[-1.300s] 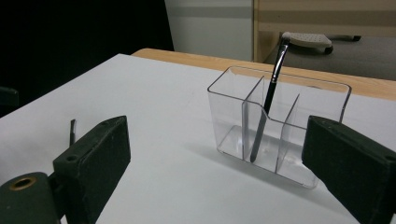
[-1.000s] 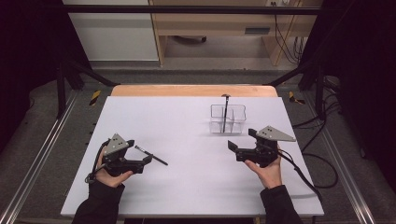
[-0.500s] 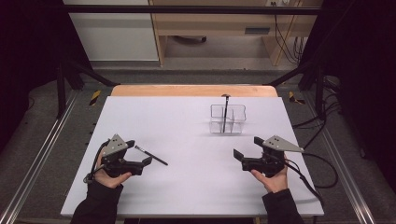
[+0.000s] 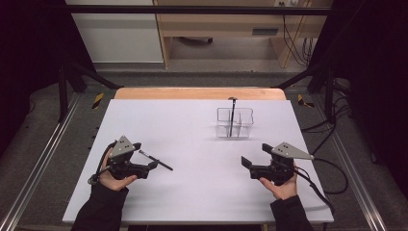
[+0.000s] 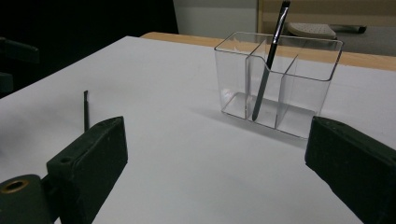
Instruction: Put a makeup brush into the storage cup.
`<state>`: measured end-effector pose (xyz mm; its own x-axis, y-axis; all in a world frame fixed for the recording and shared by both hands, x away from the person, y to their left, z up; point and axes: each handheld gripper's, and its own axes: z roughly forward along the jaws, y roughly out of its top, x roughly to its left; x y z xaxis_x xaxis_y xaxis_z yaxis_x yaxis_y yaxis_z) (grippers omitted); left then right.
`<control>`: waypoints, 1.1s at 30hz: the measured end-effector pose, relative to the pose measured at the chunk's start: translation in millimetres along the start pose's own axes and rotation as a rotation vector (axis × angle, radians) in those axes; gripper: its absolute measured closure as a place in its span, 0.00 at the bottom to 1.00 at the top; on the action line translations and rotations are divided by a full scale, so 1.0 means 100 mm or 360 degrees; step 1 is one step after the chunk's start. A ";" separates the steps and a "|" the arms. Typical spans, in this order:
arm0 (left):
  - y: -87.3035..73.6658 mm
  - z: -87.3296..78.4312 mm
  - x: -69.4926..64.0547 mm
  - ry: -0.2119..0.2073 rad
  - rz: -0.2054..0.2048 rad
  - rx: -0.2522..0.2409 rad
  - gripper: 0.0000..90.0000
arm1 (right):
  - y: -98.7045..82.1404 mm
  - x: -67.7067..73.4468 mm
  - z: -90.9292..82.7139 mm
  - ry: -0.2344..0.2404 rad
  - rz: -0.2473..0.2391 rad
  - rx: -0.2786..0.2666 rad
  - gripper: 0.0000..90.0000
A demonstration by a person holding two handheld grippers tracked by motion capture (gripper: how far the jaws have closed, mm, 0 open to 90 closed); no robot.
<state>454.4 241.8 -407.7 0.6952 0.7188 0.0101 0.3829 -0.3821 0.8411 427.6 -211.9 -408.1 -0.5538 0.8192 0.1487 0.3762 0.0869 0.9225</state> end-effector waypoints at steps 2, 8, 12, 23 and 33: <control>0.01 0.02 0.02 -0.0012 0.0016 0.0017 0.09 | 0.00 0.00 0.00 0.0002 0.0000 0.0001 0.07; 0.05 0.06 0.09 -0.0037 0.0064 0.0070 0.09 | 0.00 0.01 0.02 0.0006 -0.0006 0.0007 0.07; 0.09 0.08 0.11 -0.0056 0.0100 0.0104 0.09 | 0.00 0.03 0.02 0.0012 -0.0011 0.0005 0.07; 0.00 0.30 0.19 -0.0066 0.0146 0.0279 0.09 | 0.01 0.04 0.01 0.0013 -0.0019 0.0000 0.07; -0.09 0.53 0.15 -0.0054 0.0261 0.0456 0.08 | 0.01 0.05 0.03 0.0019 -0.0021 0.0011 0.07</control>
<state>493.8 224.7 -443.8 0.7798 0.6162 0.1106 0.4165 -0.6425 0.6432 426.7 -205.9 -407.6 -0.5675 0.8112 0.1409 0.3738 0.1014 0.9220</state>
